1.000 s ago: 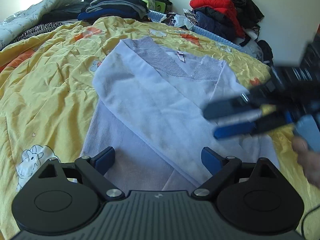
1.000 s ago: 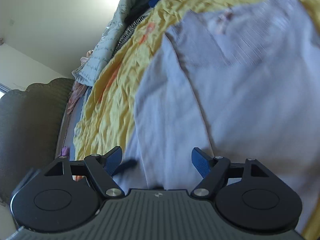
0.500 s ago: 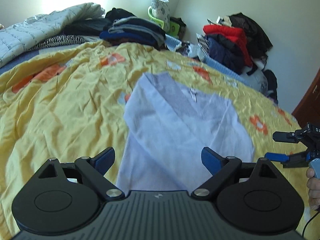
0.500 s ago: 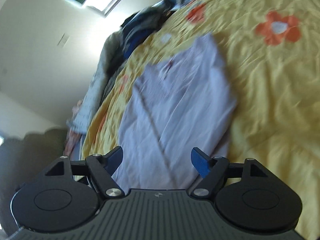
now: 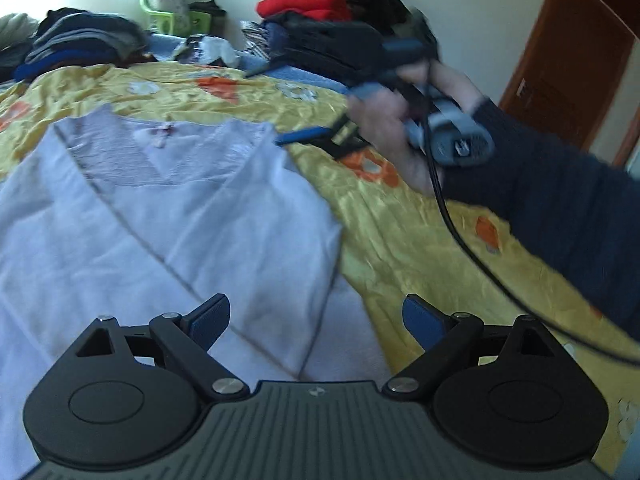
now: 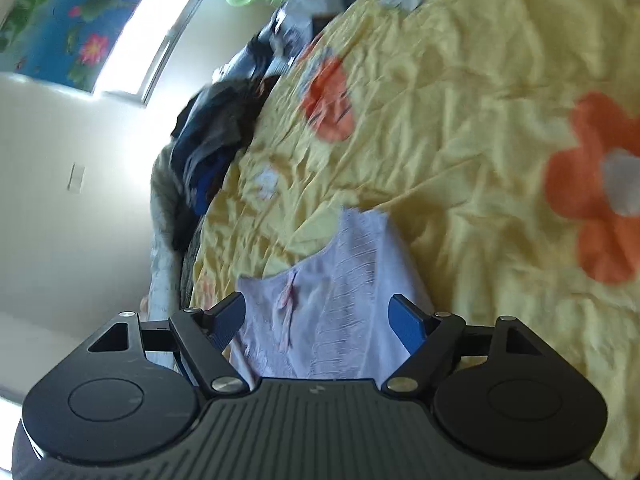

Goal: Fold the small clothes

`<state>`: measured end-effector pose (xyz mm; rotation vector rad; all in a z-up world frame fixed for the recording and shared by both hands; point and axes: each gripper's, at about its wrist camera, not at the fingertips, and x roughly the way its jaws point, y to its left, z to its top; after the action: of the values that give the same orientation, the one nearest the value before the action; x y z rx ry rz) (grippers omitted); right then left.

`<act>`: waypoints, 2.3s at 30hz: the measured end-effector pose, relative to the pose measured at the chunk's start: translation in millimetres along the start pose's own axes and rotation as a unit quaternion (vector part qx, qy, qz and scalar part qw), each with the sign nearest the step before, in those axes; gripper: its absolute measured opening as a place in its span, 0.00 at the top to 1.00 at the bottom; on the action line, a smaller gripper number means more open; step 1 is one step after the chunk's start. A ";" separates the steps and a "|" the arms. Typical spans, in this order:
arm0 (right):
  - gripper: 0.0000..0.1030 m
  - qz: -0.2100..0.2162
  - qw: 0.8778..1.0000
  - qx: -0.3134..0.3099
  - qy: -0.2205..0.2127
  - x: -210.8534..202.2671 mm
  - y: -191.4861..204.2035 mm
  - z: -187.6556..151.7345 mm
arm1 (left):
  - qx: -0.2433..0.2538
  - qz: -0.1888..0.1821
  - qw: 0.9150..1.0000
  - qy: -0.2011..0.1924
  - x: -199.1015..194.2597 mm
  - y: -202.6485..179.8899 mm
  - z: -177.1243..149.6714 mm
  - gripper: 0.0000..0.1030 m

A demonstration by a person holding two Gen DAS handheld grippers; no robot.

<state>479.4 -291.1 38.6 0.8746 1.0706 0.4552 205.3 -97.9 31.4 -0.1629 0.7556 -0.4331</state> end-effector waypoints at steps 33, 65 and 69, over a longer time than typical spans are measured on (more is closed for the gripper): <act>0.25 0.050 0.998 -0.037 0.027 -94.2 -28.6 -121.4 | -0.046 0.024 0.998 -0.024 -44.5 31.3 -0.6 0.02; 0.25 0.039 0.987 0.003 0.153 -150.1 -77.9 -256.5 | -0.332 -0.096 0.925 0.155 -110.8 209.7 -69.2 0.49; 0.25 0.037 0.987 0.000 0.154 -153.5 -81.0 -256.4 | -0.328 -0.094 0.927 0.156 -111.0 220.2 -66.2 0.49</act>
<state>176.2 -346.1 8.6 0.8644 1.3222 0.6684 158.5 149.3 -11.7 -0.8145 1.1902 -0.3778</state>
